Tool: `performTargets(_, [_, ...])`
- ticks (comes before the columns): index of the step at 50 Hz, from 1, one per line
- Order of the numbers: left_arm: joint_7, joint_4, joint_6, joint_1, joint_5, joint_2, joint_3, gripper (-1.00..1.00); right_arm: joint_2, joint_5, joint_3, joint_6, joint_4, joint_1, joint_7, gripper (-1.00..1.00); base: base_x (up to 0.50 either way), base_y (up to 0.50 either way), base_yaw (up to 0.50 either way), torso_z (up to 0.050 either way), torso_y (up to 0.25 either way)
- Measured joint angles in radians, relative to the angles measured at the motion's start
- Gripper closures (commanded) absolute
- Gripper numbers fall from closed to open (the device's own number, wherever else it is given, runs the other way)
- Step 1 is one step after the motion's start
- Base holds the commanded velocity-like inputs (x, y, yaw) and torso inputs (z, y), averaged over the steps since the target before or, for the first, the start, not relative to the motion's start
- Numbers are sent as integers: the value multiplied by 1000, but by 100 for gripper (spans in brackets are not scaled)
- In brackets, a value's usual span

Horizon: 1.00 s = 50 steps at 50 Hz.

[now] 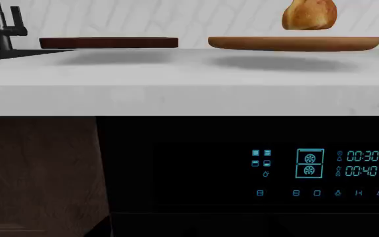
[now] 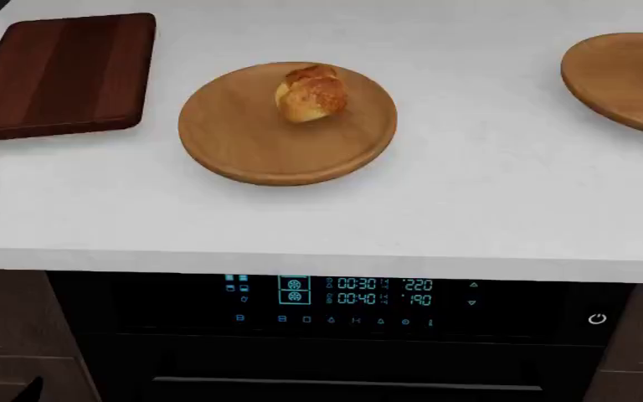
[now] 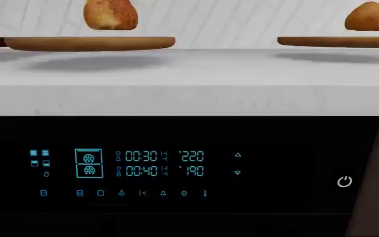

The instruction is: Place all breads on the cutting board.

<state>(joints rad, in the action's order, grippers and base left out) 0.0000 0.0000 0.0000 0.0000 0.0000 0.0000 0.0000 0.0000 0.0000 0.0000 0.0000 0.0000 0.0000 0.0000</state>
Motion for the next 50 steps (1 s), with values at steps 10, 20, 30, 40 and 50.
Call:
performTargets(10, [-19,-2,-3,0,-17,-17,31,-100,23,13,-31,-1,-1,-1,15,-100,0,0,0,0,0])
performTargets(20, [-44,4,9,6,-35,-35,68,-100,49,26,-52,-13,-19,-21,42,-100,0,118,0,0,0])
performTargets(30, [-66,8,17,9,-51,-55,90,-100,66,33,-73,-18,-27,-29,65,-100,0,500,0,0,0])
performTargets(40, [-85,13,23,12,-62,-71,108,-100,79,40,-89,-17,-34,-33,84,-100,0,500,0,0,0])
performTargets(50, [-101,18,20,11,-63,-89,126,-100,89,38,-107,2,-44,-31,107,-100,0,247,0,0,0])
